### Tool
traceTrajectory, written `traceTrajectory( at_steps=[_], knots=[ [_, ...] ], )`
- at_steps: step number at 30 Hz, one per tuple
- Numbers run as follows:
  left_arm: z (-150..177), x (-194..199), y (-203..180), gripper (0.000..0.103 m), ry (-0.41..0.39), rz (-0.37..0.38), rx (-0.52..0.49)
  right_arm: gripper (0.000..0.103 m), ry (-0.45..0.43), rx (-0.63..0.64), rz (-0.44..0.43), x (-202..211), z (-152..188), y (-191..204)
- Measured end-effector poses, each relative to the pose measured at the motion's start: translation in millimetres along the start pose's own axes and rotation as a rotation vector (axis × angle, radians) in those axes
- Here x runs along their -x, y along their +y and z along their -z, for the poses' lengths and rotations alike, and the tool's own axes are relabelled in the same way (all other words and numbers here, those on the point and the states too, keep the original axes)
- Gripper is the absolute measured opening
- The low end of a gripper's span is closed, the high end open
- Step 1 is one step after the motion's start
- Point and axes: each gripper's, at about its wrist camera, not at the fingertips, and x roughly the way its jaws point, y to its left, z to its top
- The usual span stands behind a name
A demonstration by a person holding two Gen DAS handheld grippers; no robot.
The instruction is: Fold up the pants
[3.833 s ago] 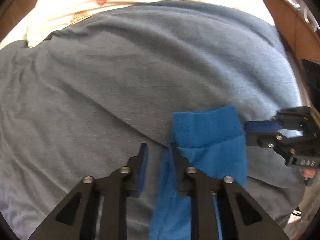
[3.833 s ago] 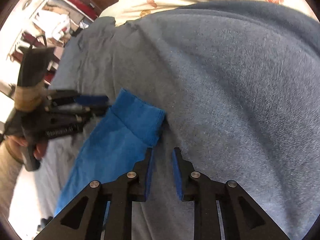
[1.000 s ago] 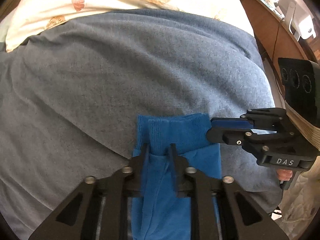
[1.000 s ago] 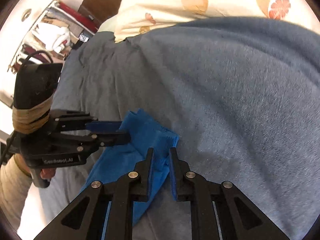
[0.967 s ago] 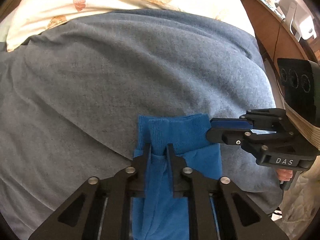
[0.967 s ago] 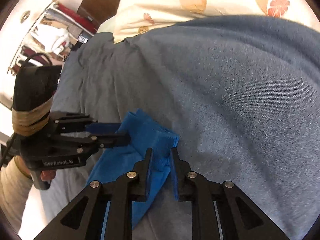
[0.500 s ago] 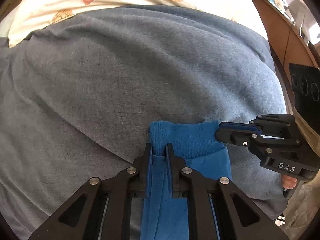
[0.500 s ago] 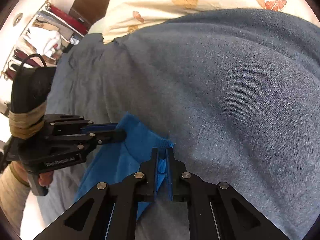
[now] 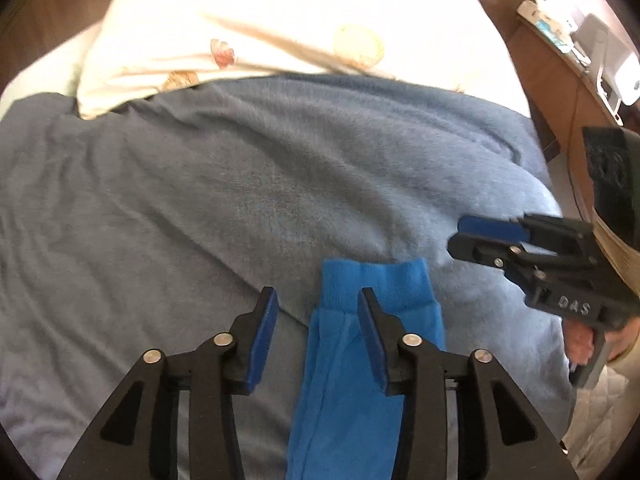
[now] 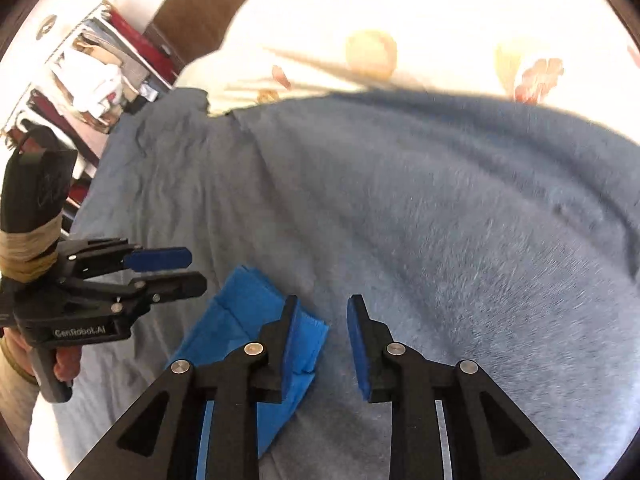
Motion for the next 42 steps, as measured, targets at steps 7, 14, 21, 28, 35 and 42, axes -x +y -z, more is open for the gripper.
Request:
traceTrajectory(
  at_steps=[7, 14, 21, 28, 35, 42],
  knots=[
    [15, 20, -21, 0.047, -0.038, -0.002, 0.018, 0.039, -0.04, 0.005, -0.037, 24, 5, 9],
    [13, -11, -25, 0.047, 0.036, 0.019, -0.033, 0.039, -0.041, -0.022, -0.051, 19, 18, 9],
    [0, -39, -18, 0.046, 0.04, 0.127, -0.034, 0.039, -0.03, -0.084, -0.056, 0, 25, -1],
    [-9, -63, -4, 0.045, 0.059, 0.179, -0.006, 0.039, -0.011, -0.152, -0.072, -22, 27, -4],
    [-4, -47, -2, 0.045, 0.04, 0.131, 0.007, 0.039, -0.022, -0.155, -0.047, -24, 22, -5],
    [13, -18, -20, 0.045, 0.019, 0.095, -0.002, 0.039, -0.03, -0.086, -0.061, -14, 15, 7]
  ],
)
